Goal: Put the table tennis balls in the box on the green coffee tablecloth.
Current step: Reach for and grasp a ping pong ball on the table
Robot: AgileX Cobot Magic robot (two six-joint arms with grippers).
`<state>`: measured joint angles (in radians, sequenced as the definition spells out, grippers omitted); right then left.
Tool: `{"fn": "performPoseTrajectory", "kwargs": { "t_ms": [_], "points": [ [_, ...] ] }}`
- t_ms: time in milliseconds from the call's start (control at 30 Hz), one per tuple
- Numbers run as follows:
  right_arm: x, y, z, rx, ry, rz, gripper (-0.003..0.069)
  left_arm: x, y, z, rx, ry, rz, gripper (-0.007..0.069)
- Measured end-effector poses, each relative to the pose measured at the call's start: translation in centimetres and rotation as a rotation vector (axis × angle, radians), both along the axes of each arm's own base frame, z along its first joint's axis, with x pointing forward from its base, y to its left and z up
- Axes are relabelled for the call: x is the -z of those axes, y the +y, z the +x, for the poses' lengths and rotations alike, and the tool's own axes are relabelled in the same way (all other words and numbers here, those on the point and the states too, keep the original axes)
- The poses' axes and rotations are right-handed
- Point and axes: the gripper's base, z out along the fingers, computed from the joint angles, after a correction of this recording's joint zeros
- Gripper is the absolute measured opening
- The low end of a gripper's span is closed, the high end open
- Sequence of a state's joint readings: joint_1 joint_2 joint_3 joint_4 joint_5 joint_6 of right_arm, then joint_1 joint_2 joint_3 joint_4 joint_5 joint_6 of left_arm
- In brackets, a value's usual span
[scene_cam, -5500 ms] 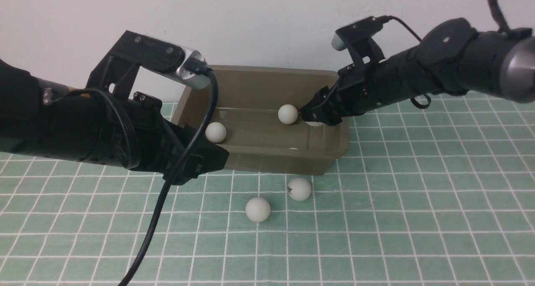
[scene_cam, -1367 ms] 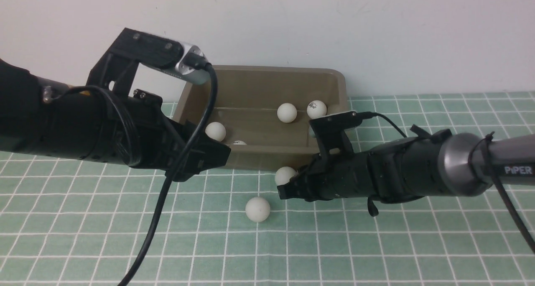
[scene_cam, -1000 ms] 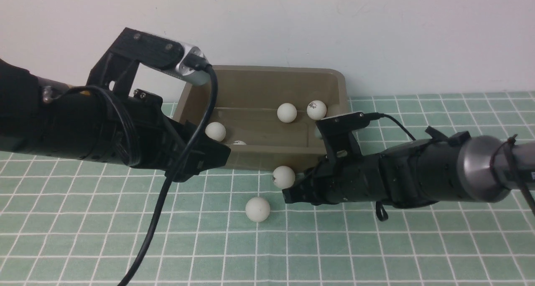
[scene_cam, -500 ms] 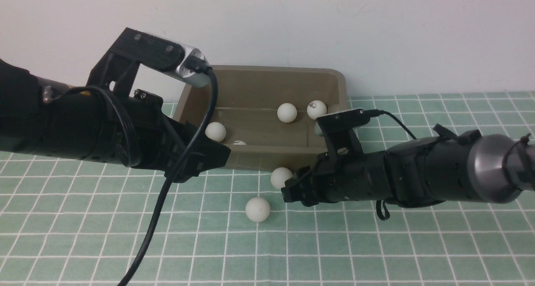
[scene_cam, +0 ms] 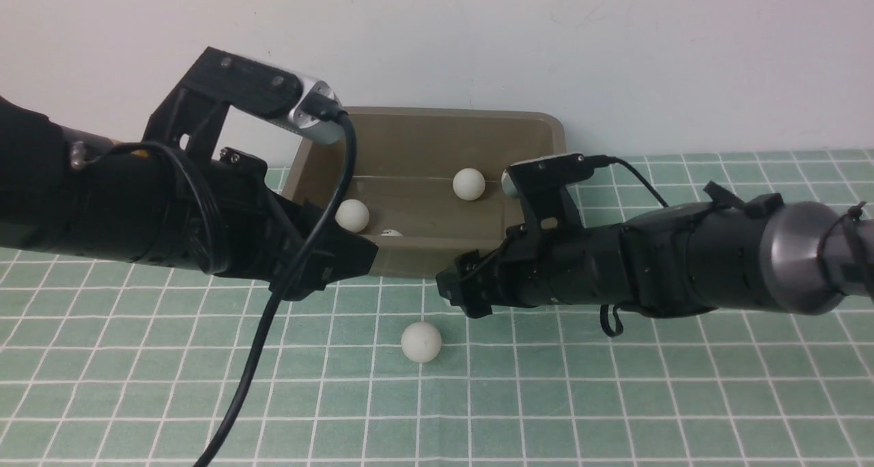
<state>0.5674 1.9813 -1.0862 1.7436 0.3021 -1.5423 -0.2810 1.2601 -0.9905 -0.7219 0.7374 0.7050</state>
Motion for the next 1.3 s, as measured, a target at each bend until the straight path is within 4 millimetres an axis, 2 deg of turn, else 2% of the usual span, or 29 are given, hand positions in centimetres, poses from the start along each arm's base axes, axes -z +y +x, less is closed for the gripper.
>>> {"fn": "performPoseTrajectory", "kwargs": {
  "t_ms": [467,1000,1300],
  "points": [
    [-1.1,0.8,1.1,0.006,-0.044,0.019,0.0505,0.0,0.0,0.0,0.0,0.0,0.0,0.0468],
    [0.5,0.9,2.0,0.037,-0.035,-0.025,0.0505,0.0,0.0,0.0,0.004,-0.003,0.003,0.0468],
    [0.6,1.1,2.8,0.064,-0.053,-0.039,0.0505,0.0,0.0,0.0,0.005,-0.005,0.004,0.0468]
  ]
}}
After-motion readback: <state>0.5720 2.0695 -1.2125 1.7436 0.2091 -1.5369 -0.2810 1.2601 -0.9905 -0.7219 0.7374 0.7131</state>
